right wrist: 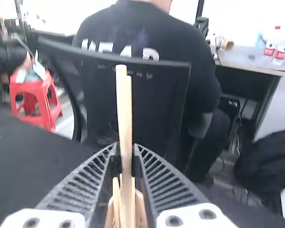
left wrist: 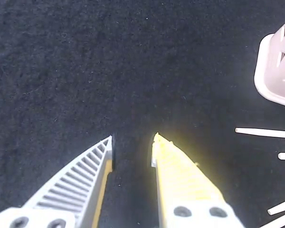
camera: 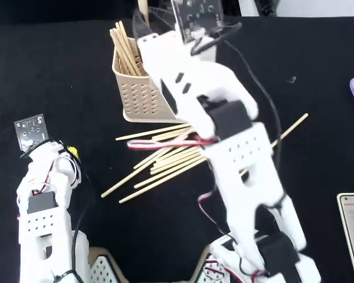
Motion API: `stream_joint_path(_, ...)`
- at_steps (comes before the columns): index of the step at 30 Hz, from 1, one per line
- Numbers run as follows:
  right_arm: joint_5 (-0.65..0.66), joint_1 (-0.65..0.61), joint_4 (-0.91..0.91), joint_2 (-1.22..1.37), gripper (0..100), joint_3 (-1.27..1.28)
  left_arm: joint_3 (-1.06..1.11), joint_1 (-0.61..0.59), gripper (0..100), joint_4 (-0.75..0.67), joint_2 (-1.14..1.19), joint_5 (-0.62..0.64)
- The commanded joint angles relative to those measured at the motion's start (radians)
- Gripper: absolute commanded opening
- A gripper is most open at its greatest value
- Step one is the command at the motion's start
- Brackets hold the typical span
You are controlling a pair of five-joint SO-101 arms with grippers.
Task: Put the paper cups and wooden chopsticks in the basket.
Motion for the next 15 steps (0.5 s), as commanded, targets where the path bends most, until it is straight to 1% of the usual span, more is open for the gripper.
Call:
stream_joint_path(1,-0.012,-0.006,-0.141,0.033,1.1,-0.059,-0.007,-0.001,14,-0.017,-0.015,-0.002)
stream_joint_path(6,-0.017,-0.011,-0.222,0.044,1.1,-0.062,-0.007,-0.001,14,-0.017,-0.015,-0.002)
stream_joint_path(11,-0.018,-0.011,-0.176,0.044,1.1,-0.122,-0.007,-0.001,14,-0.017,-0.015,-0.002)
stream_joint_path(15,-0.017,-0.011,-0.173,0.054,1.1,-0.137,-0.007,-0.001,14,-0.018,-0.015,-0.002)
